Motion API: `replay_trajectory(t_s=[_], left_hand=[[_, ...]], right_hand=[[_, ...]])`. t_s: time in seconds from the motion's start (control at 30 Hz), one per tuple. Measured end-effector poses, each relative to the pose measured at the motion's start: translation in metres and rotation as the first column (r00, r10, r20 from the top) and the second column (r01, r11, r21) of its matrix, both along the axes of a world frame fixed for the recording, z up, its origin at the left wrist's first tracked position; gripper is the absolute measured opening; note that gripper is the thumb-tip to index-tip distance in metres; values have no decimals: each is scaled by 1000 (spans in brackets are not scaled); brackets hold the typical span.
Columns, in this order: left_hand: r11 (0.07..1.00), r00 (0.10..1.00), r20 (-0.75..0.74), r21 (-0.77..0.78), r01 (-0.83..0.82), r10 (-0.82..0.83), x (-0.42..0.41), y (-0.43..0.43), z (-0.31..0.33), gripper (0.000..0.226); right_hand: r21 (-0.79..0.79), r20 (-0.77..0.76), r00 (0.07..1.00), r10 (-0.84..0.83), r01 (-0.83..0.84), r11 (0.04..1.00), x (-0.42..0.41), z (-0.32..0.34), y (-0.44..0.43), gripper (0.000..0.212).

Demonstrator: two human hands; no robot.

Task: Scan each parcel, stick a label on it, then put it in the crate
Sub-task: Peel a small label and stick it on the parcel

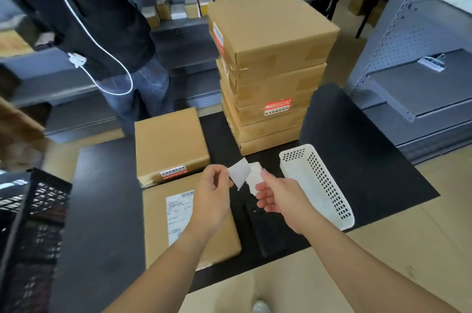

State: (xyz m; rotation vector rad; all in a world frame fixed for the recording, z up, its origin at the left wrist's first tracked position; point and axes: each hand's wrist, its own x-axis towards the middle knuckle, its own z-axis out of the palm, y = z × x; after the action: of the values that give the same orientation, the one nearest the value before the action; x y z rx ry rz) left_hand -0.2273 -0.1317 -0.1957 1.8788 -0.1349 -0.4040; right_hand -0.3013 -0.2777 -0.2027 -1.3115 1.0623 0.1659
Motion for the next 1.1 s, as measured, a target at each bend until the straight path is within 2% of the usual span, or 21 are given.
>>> replay_trajectory(t_s=[0.1,0.2,0.33,0.43,0.5,0.63,0.7,0.73,0.83,0.97,1.1], left_hand=[[998,996,54,-19,67,-66,10,35,13,17],[983,976,119,38,180,-183,15,70,22,19],[960,959,94,118,255,-266,14,101,17,23],[943,946,96,159,291,-308,8,117,9,24],[941,944,91,157,301,-317,2,121,8,24],[977,978,-54,60,204,-201,-6,127,1,21],[992,986,-112,19,126,-124,-11,127,-7,10],[996,989,-125,31,79,-74,-14,126,-11,3],[994,982,-182,105,-32,51,-21,120,-20,17],[992,951,-288,85,-89,110,-20,116,-24,22],[994,947,-310,95,-57,84,-16,113,-26,15]], right_hand=[[205,63,998,-20,7,979,22,18,23,59],[294,108,994,-22,-11,956,35,24,38,56],[248,117,990,75,-102,963,46,23,55,36],[118,104,980,168,-180,977,48,20,65,15],[46,109,968,226,-232,972,47,17,69,11],[6,102,959,264,-266,964,39,12,76,11],[11,105,961,257,-259,966,33,6,78,16],[9,109,961,253,-256,967,30,2,79,18],[4,121,964,236,-238,971,21,-7,79,21],[-16,134,963,233,-233,972,9,-15,76,21],[-59,133,964,231,-225,973,3,-20,74,19]])
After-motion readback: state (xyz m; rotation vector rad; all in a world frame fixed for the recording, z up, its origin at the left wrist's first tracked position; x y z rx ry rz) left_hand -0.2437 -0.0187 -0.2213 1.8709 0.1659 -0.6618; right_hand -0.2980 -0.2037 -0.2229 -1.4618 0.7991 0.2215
